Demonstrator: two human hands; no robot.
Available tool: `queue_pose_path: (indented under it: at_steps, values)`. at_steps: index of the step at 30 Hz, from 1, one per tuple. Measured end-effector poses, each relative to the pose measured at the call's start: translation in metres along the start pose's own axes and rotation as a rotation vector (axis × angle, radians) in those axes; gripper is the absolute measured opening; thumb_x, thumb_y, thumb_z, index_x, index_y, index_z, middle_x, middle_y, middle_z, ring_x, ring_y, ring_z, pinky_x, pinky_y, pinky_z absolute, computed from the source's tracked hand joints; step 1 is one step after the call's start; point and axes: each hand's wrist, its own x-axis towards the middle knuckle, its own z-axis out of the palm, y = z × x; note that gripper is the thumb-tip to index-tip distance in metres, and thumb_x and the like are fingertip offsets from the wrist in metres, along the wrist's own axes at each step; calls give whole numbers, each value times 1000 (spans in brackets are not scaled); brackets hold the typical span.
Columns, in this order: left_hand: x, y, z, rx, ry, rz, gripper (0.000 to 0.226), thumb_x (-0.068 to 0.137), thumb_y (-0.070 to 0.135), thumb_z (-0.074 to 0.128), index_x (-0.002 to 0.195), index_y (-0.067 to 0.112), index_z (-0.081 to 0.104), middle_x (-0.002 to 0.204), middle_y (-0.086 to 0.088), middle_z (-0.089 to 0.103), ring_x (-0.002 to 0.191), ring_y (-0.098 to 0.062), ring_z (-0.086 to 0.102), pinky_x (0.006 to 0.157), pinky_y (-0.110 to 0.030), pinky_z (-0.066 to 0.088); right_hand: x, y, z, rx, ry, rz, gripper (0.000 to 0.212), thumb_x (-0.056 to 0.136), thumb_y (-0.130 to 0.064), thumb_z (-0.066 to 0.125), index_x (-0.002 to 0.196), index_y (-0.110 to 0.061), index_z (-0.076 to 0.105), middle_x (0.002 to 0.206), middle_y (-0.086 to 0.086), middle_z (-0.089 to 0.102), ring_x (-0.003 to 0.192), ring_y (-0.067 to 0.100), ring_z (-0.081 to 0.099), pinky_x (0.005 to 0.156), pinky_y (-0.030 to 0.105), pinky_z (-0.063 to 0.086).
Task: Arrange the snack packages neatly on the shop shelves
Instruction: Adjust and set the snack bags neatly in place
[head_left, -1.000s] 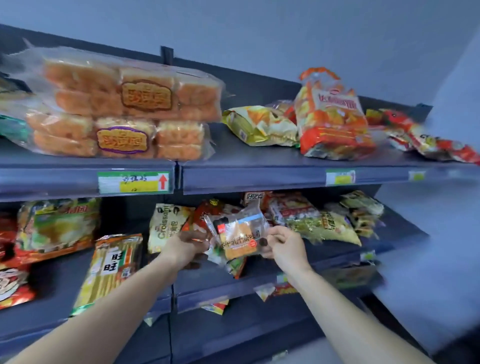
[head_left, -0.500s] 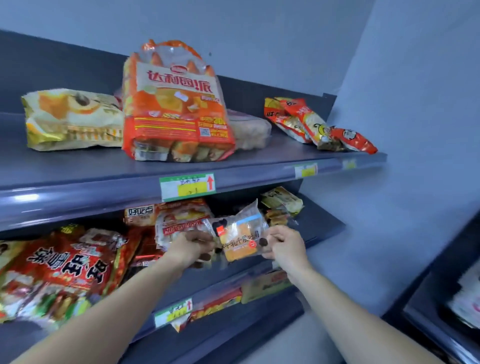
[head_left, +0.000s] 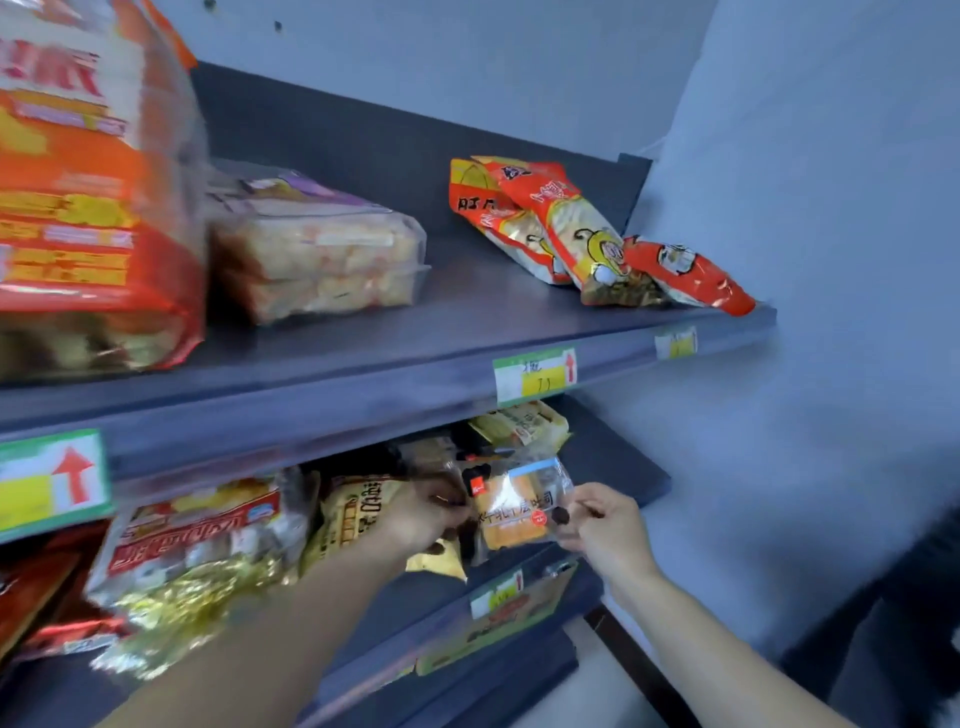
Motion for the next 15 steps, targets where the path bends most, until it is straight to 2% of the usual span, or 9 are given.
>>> queue_pose_path:
  at_steps: [2, 5, 7, 10, 11, 13, 15]
  values:
    - [27, 2, 15, 34, -3, 9, 6, 85, 14, 71, 87, 16, 65, 80, -8, 65, 70, -23, 58, 58, -28, 44, 27, 3, -9, -3, 4, 14, 31, 91, 11, 44, 76, -8, 64, 89, 10, 67, 71, 27, 67, 56, 24, 55]
    - [65, 5, 34, 176, 11, 46, 9, 84, 27, 72, 88, 21, 66, 83, -6, 67, 72, -23, 62, 62, -33, 49, 63, 7, -20, -15, -1, 22, 32, 87, 14, 43, 75, -7, 64, 87, 9, 65, 68, 25, 65, 57, 25, 56]
    - [86, 7, 44, 377, 13, 66, 19, 83, 31, 71, 99, 21, 69, 98, -5, 70, 89, -24, 66, 67, -27, 47, 85, 13, -23, -20, -11, 34, 33, 87, 14, 44, 75, -8, 65, 87, 10, 66, 70, 27, 68, 60, 27, 57]
    - [108, 6, 53, 717, 34, 78, 46, 82, 39, 69, 123, 22, 59, 123, -5, 64, 113, -22, 58, 79, -24, 42, 111, 24, -26, -29, -30, 61, 35, 86, 14, 44, 74, -9, 66, 91, 12, 66, 77, 31, 70, 66, 32, 59]
    - [114, 3, 56, 816, 36, 68, 58, 81, 43, 69, 132, 23, 51, 133, -7, 56, 122, -25, 51, 88, -26, 42, 119, 27, -27, -29, -37, 66, 35, 86, 14, 44, 74, -10, 67, 93, 12, 66, 79, 32, 70, 67, 32, 59]
    - [123, -3, 62, 947, 4, 13, 86, 76, 49, 72, 147, 28, 30, 152, -10, 28, 137, -32, 32, 106, -35, 37, 135, 32, -30, -36, -45, 71, 35, 86, 13, 44, 74, -12, 67, 95, 11, 65, 80, 31, 70, 66, 31, 58]
    - [128, -9, 73, 931, -26, -78, 104, 73, 45, 77, 153, 30, 11, 159, -9, -1, 138, -36, 33, 107, -40, 40, 150, 35, -34, -39, -64, 71, 35, 84, 14, 44, 75, -11, 67, 98, 11, 65, 80, 31, 70, 68, 33, 59]
